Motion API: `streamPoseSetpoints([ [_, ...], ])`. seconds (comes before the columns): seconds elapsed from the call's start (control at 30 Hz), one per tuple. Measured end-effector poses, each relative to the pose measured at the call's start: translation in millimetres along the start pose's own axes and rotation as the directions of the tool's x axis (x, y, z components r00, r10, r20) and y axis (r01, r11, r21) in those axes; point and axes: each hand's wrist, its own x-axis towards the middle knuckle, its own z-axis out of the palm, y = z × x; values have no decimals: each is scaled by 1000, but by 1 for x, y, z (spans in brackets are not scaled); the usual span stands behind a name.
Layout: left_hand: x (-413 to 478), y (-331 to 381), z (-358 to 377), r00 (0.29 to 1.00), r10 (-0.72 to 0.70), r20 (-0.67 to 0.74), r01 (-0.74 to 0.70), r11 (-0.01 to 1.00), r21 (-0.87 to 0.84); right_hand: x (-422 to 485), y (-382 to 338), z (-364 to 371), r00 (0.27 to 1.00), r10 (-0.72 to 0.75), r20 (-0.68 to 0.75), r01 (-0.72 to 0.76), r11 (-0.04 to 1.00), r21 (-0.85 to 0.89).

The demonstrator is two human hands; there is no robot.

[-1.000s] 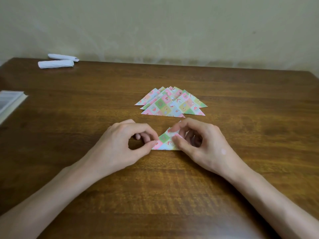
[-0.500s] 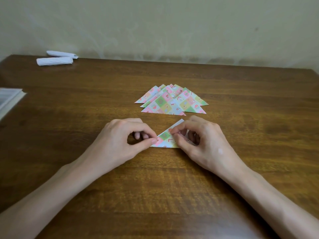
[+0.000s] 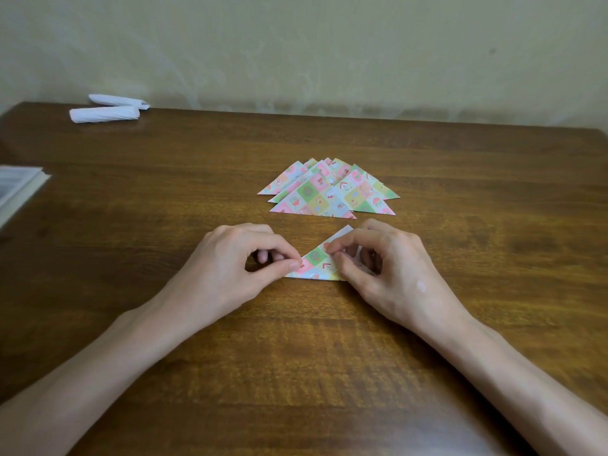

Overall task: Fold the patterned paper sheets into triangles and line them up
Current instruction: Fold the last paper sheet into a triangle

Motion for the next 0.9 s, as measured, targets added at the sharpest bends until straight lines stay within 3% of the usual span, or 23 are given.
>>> streamPoseSetpoints([
  [0.33, 6, -10, -11, 988, -4, 155, 18, 996, -90, 0, -1, 1, 1000, 7, -9, -7, 1000, 1],
  [0.9, 13, -10, -11, 983, -9, 183, 41, 985, -167, 0, 0, 3, 1000, -3, -28, 2, 1000, -23],
])
